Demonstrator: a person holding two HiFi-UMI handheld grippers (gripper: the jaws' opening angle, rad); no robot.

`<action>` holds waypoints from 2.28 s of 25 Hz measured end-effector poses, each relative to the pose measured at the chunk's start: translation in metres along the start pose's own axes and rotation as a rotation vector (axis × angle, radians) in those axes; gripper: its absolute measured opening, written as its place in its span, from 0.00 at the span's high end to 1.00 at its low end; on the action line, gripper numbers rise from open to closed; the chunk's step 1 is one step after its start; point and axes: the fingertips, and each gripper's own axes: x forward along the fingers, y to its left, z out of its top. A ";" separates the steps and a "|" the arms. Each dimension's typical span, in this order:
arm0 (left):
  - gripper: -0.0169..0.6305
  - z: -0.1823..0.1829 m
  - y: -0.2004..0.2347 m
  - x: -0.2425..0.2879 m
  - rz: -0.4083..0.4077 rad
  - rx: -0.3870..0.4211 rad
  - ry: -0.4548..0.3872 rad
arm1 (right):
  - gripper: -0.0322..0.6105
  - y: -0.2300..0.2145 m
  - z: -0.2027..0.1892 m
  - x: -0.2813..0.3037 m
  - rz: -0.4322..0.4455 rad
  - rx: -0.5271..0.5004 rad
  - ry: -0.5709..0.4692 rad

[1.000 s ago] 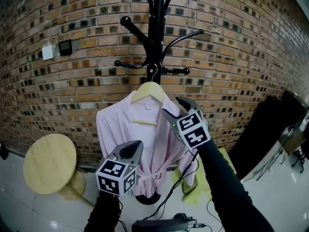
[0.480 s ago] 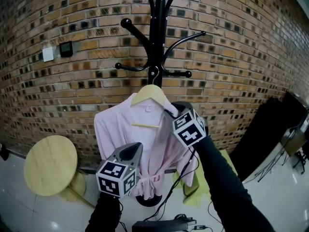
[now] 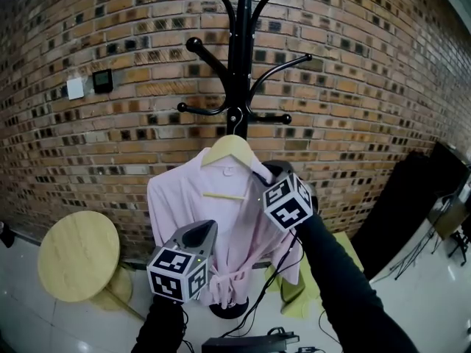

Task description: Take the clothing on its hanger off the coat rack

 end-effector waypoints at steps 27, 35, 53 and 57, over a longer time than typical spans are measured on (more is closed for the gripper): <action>0.95 -0.005 -0.001 -0.012 -0.002 0.003 0.009 | 0.80 -0.029 0.021 -0.025 -0.129 -0.041 0.027; 0.95 0.002 -0.008 -0.015 -0.008 0.011 -0.007 | 0.79 -0.049 0.048 -0.044 -0.143 -0.031 -0.013; 0.95 0.026 -0.022 -0.043 -0.019 0.049 -0.054 | 0.80 -0.020 0.037 -0.110 -0.149 -0.093 -0.054; 0.95 0.025 -0.021 -0.052 -0.012 0.059 -0.049 | 0.80 -0.011 0.040 -0.121 -0.143 -0.102 -0.065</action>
